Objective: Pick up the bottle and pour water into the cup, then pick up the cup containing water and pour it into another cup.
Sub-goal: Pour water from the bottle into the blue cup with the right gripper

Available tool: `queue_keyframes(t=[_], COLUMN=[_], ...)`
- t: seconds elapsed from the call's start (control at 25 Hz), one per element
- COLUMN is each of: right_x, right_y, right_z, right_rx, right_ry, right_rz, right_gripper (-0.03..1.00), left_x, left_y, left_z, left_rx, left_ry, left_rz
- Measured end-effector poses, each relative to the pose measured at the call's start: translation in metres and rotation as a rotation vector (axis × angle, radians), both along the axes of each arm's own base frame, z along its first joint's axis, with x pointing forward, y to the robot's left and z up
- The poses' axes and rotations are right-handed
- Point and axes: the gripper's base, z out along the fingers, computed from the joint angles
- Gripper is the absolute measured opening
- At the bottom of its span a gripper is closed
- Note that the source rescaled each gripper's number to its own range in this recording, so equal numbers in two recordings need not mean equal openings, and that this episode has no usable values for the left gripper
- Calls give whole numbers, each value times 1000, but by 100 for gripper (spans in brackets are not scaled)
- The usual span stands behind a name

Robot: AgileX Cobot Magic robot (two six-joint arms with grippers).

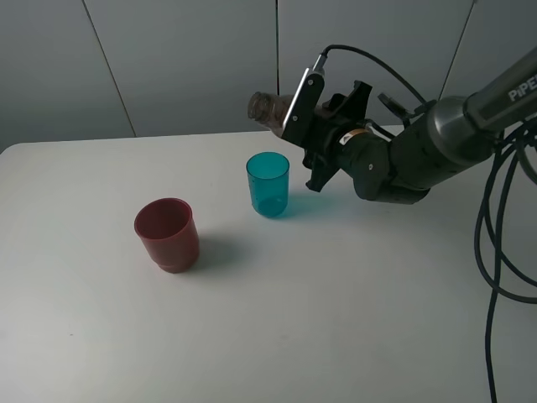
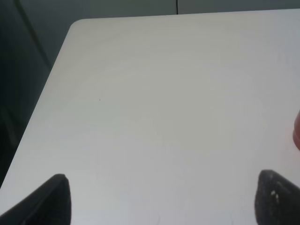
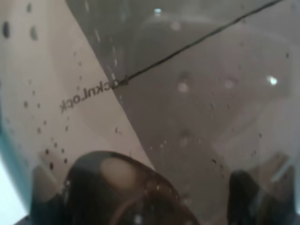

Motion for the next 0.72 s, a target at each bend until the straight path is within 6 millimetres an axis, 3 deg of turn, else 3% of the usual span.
queue_keyframes(t=[0.28, 0.72], right_x=[0, 12], right_y=[-1, -21], right_z=[0, 0], right_rx=[-88, -124], right_ry=[-21, -28], right_rz=[31, 12], right_gripper=[0, 0], left_x=[0, 0], left_y=[0, 0], left_z=[0, 0], left_rx=[0, 0], left_ry=[0, 0], left_rz=[0, 0])
